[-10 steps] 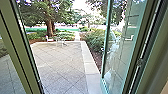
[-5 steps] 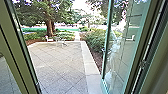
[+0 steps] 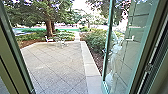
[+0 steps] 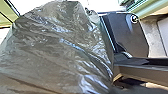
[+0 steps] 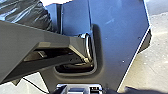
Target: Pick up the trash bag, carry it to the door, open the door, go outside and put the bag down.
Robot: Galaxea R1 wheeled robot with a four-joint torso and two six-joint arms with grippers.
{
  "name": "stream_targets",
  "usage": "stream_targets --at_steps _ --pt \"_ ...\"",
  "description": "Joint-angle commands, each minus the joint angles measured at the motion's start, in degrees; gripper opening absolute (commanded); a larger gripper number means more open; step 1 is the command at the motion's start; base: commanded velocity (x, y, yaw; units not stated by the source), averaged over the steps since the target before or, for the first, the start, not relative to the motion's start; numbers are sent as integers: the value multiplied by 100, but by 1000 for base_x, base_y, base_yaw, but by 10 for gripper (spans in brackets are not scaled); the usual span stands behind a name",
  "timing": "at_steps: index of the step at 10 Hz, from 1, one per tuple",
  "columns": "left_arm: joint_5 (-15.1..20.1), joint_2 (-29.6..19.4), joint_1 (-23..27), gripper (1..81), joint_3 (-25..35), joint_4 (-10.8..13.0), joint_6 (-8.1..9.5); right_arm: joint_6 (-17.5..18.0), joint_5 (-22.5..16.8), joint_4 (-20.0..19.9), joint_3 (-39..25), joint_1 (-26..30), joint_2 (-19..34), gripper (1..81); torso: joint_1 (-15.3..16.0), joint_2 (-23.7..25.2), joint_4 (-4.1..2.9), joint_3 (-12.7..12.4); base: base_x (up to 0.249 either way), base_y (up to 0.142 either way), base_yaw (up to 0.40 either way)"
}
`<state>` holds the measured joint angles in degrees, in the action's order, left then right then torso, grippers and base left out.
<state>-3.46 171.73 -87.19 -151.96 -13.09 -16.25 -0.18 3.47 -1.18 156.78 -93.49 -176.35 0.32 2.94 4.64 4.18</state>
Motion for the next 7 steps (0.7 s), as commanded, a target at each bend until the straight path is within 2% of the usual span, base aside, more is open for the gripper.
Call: stream_targets --at_steps 1,7 --pt "311 2 276 10 25 -9 8 -17 -321 48 -17 194 -43 811 0 0 0 0 121 0 0" --pt "311 2 276 10 34 -9 8 -26 -321 48 -17 212 -34 811 -5 -2 0 0 132 0 0"
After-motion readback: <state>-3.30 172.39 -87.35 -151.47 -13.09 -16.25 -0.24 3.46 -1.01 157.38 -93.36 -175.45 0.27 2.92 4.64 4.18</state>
